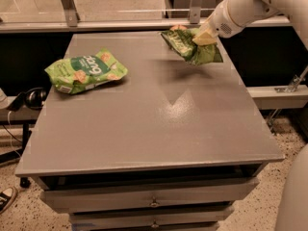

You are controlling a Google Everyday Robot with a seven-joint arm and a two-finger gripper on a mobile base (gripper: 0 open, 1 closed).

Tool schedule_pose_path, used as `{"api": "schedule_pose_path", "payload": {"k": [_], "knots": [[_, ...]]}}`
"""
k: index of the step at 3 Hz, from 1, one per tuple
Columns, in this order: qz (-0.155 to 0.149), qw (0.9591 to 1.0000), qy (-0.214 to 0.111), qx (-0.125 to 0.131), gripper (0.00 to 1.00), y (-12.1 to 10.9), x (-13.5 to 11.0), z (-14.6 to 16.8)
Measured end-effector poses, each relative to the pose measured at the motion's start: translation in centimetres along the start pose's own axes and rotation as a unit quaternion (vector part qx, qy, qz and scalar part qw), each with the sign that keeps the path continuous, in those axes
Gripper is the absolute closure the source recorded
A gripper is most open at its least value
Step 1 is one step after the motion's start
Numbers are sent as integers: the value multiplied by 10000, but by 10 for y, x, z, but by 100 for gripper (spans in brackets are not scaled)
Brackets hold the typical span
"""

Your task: Move green jalapeno chip bag near apple

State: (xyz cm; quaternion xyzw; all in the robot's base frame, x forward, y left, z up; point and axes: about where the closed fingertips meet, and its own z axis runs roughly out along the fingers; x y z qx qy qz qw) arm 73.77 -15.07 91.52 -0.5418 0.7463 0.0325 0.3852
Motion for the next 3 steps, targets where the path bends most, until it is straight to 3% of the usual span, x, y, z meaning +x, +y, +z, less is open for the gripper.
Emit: {"api": "schedule_pose_path", "payload": {"k": [1, 2, 3], "knots": [[-458, 9987, 59, -236, 100, 5, 4, 13], [-834, 9953, 242, -417, 82, 6, 14, 24], [-1041, 9923, 460, -485, 58, 2, 27, 30]]}}
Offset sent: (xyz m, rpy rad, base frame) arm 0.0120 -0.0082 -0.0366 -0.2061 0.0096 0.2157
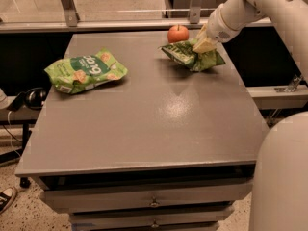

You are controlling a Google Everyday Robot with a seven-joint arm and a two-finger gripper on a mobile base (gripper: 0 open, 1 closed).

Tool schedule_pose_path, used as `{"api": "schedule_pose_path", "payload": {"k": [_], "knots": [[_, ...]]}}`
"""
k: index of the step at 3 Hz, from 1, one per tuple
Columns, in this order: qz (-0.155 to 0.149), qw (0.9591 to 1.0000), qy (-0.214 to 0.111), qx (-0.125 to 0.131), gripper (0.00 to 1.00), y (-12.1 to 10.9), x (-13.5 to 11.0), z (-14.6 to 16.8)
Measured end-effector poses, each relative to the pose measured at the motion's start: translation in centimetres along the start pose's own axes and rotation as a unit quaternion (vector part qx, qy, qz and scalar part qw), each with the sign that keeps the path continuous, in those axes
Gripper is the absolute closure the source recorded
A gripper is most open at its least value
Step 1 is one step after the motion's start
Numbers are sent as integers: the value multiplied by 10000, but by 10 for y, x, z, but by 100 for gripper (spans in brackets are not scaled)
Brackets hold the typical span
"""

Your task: Move green jalapeno chip bag near apple

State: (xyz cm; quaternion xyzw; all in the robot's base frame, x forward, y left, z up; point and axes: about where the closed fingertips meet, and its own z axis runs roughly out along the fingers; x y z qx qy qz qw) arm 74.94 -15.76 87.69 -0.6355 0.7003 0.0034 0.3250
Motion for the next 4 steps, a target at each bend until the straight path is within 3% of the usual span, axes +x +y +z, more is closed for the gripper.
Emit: {"api": "schedule_pose_path", "payload": {"k": [2, 3, 4], "knots": [[-142, 9995, 276, -68, 13, -5, 20, 6], [-169, 9994, 301, -29, 0, -11, 22, 6], [-127, 9996, 217, 136, 0, -24, 18, -4]]}}
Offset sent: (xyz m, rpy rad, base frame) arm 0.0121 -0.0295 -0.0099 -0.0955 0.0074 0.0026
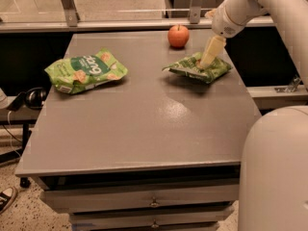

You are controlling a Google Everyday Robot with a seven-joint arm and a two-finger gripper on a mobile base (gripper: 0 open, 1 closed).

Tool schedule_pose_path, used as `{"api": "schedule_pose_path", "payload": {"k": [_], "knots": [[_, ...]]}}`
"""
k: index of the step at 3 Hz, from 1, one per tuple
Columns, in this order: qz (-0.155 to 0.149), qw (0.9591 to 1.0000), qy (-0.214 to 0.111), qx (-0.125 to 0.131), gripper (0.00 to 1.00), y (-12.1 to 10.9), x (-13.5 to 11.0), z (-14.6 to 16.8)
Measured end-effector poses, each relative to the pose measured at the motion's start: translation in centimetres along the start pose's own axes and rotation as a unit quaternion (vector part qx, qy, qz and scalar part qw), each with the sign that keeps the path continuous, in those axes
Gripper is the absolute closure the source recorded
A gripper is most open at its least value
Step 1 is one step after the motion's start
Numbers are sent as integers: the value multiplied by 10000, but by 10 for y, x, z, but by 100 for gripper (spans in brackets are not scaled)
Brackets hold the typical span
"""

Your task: Move green jalapeno chip bag near apple

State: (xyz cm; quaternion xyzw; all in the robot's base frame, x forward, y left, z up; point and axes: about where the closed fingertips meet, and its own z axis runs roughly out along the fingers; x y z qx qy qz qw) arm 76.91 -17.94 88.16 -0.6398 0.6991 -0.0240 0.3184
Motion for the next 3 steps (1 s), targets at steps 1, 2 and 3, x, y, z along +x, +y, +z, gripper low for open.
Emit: {"api": "schedule_pose_path", "payload": {"k": [1, 2, 3], "knots": [[356, 9987, -252, 252, 0, -19, -8, -9], [926, 9929, -531, 531, 0, -35, -16, -11], [1512, 9830, -671, 795, 0, -43, -13, -10]]}}
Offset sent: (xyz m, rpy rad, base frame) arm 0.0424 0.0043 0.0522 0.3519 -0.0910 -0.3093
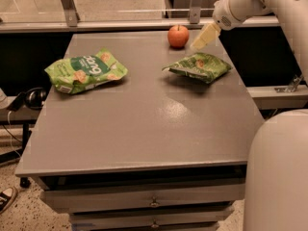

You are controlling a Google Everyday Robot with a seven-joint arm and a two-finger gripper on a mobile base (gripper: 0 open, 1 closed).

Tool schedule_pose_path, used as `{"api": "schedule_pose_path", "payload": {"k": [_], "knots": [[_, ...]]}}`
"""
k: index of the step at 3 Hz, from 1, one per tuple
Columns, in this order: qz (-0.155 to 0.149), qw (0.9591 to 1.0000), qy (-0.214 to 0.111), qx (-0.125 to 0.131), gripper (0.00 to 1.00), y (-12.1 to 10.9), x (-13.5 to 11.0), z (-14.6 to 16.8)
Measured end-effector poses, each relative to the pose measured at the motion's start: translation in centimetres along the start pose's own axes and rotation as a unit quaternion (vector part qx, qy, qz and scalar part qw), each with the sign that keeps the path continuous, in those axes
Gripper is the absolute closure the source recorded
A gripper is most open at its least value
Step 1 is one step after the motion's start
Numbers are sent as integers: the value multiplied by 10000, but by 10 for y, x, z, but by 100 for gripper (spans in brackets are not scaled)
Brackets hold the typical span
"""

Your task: Move green jalapeno chip bag near apple

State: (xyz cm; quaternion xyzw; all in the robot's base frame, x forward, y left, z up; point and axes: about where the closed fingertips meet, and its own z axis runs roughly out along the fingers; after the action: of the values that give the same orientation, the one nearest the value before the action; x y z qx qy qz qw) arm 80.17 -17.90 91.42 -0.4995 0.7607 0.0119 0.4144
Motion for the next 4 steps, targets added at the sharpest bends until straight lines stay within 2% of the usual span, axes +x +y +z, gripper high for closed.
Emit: {"api": "schedule_pose_path", "payload": {"k": [1, 2, 3, 4], "knots": [[465, 9989, 19, 30, 0, 0, 10, -17], [688, 9974, 113, -179, 0, 8, 20, -28], [697, 9958, 278, -524, 0, 27, 34, -31], [641, 9953, 328, -650, 0, 42, 41, -23]]}}
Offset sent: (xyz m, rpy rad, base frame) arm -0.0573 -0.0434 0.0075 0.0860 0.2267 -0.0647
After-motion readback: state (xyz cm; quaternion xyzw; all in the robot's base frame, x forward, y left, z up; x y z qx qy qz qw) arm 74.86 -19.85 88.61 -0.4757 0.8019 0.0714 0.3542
